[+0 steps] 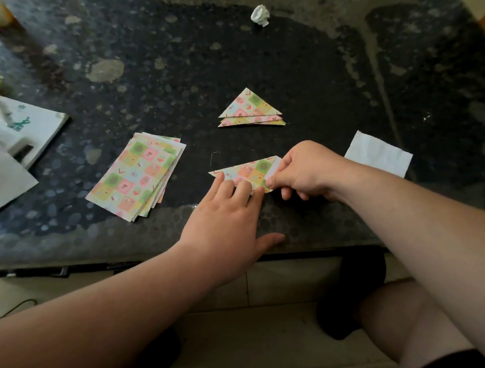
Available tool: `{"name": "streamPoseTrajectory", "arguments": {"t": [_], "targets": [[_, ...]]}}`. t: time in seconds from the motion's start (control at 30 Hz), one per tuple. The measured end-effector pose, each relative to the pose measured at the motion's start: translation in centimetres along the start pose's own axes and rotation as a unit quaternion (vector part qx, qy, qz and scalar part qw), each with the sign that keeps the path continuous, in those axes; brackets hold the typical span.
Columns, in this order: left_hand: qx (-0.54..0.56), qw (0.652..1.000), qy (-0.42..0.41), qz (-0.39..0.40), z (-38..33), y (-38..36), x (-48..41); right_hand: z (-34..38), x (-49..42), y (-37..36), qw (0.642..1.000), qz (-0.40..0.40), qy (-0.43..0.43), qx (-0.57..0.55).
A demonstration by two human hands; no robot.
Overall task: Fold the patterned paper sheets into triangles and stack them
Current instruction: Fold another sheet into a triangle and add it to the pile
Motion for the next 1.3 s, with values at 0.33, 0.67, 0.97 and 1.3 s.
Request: {"name": "streamPoseTrajectory", "arguments": {"t": [0.33,0.67,0.97,1.3], "targets": [[-0.011,1.000,0.012,0.016,-0.9,0.7,-0.4,-0.1,1.0,0.0,0.999,-0.011,0.029,0.037],[-0.003,1.000,0.017,0.022,-0.8,0.9,-0.3,-0.9,0.5,1.7,0.998,0.001,0.009,0.059],[0.024,0.999,0.021,0.027,-0.7,1.0,-0.2,-1.8,0.4,2.7,0.999,-0.002,0.039,0.010],[0.352,0.903,0.244,-0.029,3.3,4.7,-3.8,-0.2,0.2,1.6,0.995,0.050,0.027,0.087]]}}
Point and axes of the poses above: each hand's wrist, its own x-axis away from the middle knuckle, its own y-axis out of the back of the hand, z = x × y, the point moved 1 cm from there along -x, towards the middle knuckle, and after that the axes turned 1 degree about -y, right-handed, at the moved point
